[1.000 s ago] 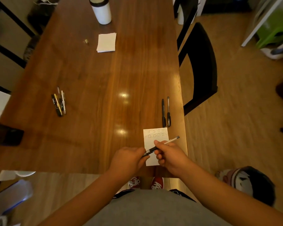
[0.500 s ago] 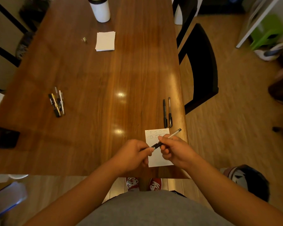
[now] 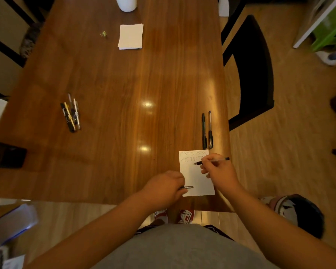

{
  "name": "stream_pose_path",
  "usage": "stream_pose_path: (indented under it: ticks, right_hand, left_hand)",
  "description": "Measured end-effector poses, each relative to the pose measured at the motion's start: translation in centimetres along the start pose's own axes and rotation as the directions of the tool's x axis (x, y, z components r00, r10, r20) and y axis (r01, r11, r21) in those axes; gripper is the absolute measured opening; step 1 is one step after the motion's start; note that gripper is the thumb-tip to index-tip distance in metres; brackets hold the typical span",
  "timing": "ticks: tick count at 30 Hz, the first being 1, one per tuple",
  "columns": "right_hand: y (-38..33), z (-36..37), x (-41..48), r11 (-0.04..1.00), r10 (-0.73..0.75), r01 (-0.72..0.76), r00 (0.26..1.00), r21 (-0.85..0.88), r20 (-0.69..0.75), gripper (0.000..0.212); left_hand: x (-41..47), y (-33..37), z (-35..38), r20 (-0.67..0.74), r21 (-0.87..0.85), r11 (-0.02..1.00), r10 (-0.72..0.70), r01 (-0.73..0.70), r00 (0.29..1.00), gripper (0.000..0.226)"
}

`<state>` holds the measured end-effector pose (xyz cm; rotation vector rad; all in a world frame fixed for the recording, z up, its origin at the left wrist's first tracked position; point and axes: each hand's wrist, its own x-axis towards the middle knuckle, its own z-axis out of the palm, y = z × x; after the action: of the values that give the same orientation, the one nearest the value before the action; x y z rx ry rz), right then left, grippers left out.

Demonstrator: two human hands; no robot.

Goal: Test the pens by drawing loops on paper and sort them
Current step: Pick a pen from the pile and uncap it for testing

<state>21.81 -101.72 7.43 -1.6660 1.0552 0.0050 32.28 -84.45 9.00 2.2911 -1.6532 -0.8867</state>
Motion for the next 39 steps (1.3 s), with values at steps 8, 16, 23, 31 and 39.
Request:
stream_pose_path:
  ticks: [8,16,23,31,39]
  right_hand:
    - [-0.2,1.7,0.3,0.969,-0.158,0.169,0.984,-0.177,0.078,0.015]
    - [-0.3,2.2,0.4,0.948,-0.172,0.209,0.971,-0.240,0.165,0.010]
    - [-0.2,2.1,0.9,0.940,-0.182,0.220,0.970,-0.262,0.162,0.012]
    - [0.4,1.1,1.1,0.953,-0.141,0.159,0.986,-0.259,0.090,0.009]
    - [0.8,0.7,0.4,0.942,-0.168,0.187,0.982,-0.280,0.090,0.014]
  left_hand:
    - [2.3,0.4,3.6,0.068,0.177,0.964,0.187,-0.197,0.980,0.034]
    - [2.2,0.3,4.1,0.013,0.132,0.973,0.192,-0.192,0.981,0.036]
    - [2.2,0.6,4.5,0.032,0.148,0.976,0.154,-0.158,0.987,0.037]
    - [2.4,0.8,5.3,0.026,0.179,0.974,0.137,-0.140,0.990,0.037]
    - [2.5,1.1,5.2,-0.001,0.169,0.977,0.132,-0.130,0.991,0.039]
